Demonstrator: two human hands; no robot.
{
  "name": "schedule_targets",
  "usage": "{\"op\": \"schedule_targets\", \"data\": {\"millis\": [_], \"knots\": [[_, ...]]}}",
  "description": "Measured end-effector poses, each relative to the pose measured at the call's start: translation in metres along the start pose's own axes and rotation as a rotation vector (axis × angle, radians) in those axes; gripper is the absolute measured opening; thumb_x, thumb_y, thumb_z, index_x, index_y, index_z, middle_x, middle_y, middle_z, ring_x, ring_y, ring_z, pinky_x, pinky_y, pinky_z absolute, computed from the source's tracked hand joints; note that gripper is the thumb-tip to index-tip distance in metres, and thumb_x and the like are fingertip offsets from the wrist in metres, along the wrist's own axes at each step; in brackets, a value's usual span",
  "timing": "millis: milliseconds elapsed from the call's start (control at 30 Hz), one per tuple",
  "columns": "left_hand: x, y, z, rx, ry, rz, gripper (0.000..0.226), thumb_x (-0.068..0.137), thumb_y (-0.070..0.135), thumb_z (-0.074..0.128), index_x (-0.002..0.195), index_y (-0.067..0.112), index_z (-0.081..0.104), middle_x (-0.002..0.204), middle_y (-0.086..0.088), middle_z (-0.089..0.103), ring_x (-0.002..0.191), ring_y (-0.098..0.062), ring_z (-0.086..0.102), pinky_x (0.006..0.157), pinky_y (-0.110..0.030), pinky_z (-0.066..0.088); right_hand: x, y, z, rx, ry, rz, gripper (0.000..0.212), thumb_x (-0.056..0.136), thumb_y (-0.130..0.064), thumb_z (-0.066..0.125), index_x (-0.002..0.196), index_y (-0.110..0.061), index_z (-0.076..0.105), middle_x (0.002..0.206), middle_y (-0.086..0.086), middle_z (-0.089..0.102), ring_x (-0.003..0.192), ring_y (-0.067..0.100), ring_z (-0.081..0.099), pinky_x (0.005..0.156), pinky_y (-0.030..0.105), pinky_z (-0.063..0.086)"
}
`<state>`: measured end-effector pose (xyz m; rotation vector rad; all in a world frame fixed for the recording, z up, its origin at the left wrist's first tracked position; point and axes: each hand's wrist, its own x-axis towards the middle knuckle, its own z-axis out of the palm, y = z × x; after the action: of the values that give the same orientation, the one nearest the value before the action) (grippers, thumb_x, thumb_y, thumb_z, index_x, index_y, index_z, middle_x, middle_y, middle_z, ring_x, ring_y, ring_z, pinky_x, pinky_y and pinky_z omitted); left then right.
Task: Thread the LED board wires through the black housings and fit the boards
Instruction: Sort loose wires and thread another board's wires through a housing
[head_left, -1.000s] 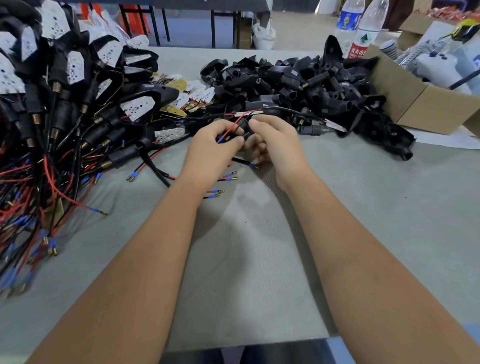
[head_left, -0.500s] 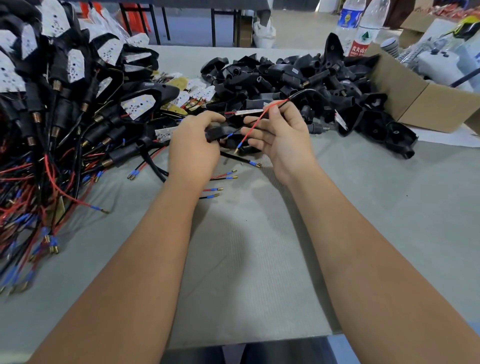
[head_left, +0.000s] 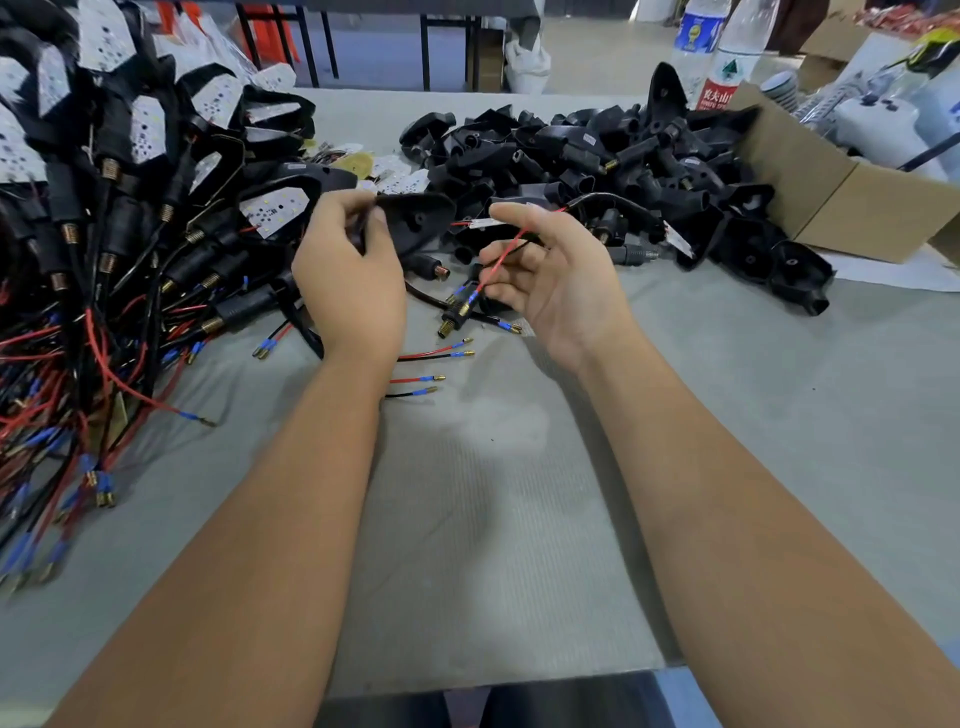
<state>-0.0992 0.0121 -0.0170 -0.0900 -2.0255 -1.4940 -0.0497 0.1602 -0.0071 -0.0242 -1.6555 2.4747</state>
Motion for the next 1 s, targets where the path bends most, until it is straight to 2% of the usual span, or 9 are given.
{"op": "schedule_targets", "data": {"millis": [67, 133, 200, 300, 367, 500, 633, 800, 1000], "knots": [[0.000, 0.000, 0.003, -0.061, 0.002, -0.125, 0.018, 0.098, 0.024, 0.052, 0.105, 0.013, 0.064, 0.096, 0.001, 0.069, 0.073, -0.003, 0.060, 0.078, -0.022, 0.053, 0.001, 0.000, -0.001, -0.046, 0.033, 0.006, 0.026, 0.100, -0.032, 0.045, 0.100, -0.014, 0.065, 0.070, 0.006, 0.060, 0.060, 0.018, 0.057, 0.059, 0.025, 0.048], [-0.001, 0.001, 0.007, -0.123, -0.070, -0.222, 0.017, 0.099, 0.028, 0.048, 0.095, 0.016, 0.059, 0.090, -0.006, 0.072, 0.059, -0.008, 0.064, 0.066, -0.032, 0.056, 0.002, 0.002, -0.001, -0.101, 0.050, -0.012, 0.022, 0.100, -0.026, 0.050, 0.092, -0.013, 0.066, 0.065, 0.005, 0.061, 0.056, 0.017, 0.057, 0.053, 0.023, 0.047], [-0.004, 0.003, 0.010, -0.199, -0.155, -0.256, 0.021, 0.100, 0.027, 0.045, 0.087, 0.017, 0.057, 0.085, -0.012, 0.074, 0.059, -0.011, 0.067, 0.057, -0.029, 0.052, 0.004, 0.006, -0.001, -0.161, 0.046, -0.037, 0.021, 0.100, -0.017, 0.051, 0.087, -0.010, 0.066, 0.070, 0.005, 0.063, 0.057, 0.016, 0.062, 0.054, 0.023, 0.050], [-0.010, 0.007, 0.012, -0.185, -0.245, -0.168, 0.025, 0.103, 0.026, 0.040, 0.084, 0.022, 0.056, 0.083, -0.002, 0.070, 0.073, -0.004, 0.066, 0.066, -0.028, 0.048, 0.007, 0.013, -0.002, -0.384, 0.100, -0.144, 0.027, 0.100, -0.020, 0.053, 0.079, -0.015, 0.070, 0.078, -0.004, 0.069, 0.066, 0.005, 0.061, 0.062, 0.019, 0.049], [-0.015, 0.009, 0.012, -0.123, -0.321, -0.098, 0.025, 0.104, 0.028, 0.038, 0.093, 0.021, 0.059, 0.087, 0.005, 0.067, 0.079, -0.003, 0.061, 0.073, -0.028, 0.044, 0.007, 0.014, -0.003, -0.562, 0.135, -0.220, 0.030, 0.099, -0.024, 0.056, 0.074, -0.016, 0.072, 0.068, -0.013, 0.069, 0.061, -0.002, 0.059, 0.062, 0.016, 0.046], [-0.023, 0.011, 0.016, -0.096, -0.438, -0.046, 0.029, 0.105, 0.028, 0.036, 0.105, 0.011, 0.059, 0.087, 0.005, 0.062, 0.076, -0.004, 0.054, 0.076, -0.030, 0.043, 0.008, 0.013, -0.003, -0.599, 0.170, -0.310, 0.036, 0.097, -0.019, 0.059, 0.063, -0.009, 0.068, 0.056, 0.000, 0.061, 0.051, 0.008, 0.051, 0.052, 0.022, 0.043], [-0.022, 0.013, 0.017, -0.123, -0.435, -0.055, 0.032, 0.105, 0.028, 0.034, 0.110, 0.008, 0.059, 0.094, -0.001, 0.063, 0.087, -0.023, 0.059, 0.082, -0.039, 0.049, 0.007, 0.011, 0.000, -0.381, 0.091, -0.284, 0.018, 0.095, -0.009, 0.060, 0.083, -0.007, 0.072, 0.065, 0.008, 0.065, 0.055, 0.013, 0.056, 0.052, 0.021, 0.047], [-0.019, 0.008, 0.018, -0.124, -0.394, -0.107, 0.030, 0.106, 0.028, 0.032, 0.088, 0.013, 0.051, 0.070, 0.009, 0.047, 0.058, 0.001, 0.044, 0.058, -0.019, 0.036, 0.005, 0.011, 0.000, -0.199, -0.069, -0.115, 0.017, 0.096, -0.001, 0.054, 0.103, 0.010, 0.064, 0.081, 0.016, 0.064, 0.063, 0.015, 0.060, 0.060, 0.023, 0.051], [-0.016, 0.004, 0.021, -0.129, -0.352, -0.200, 0.035, 0.105, 0.030, 0.033, 0.071, 0.026, 0.038, 0.066, 0.007, 0.045, 0.064, -0.015, 0.047, 0.064, -0.031, 0.036, 0.003, 0.014, 0.005, -0.387, -0.013, -0.128, 0.013, 0.095, 0.001, 0.055, 0.099, 0.009, 0.065, 0.085, 0.022, 0.068, 0.066, 0.017, 0.064, 0.064, 0.025, 0.054]]}}
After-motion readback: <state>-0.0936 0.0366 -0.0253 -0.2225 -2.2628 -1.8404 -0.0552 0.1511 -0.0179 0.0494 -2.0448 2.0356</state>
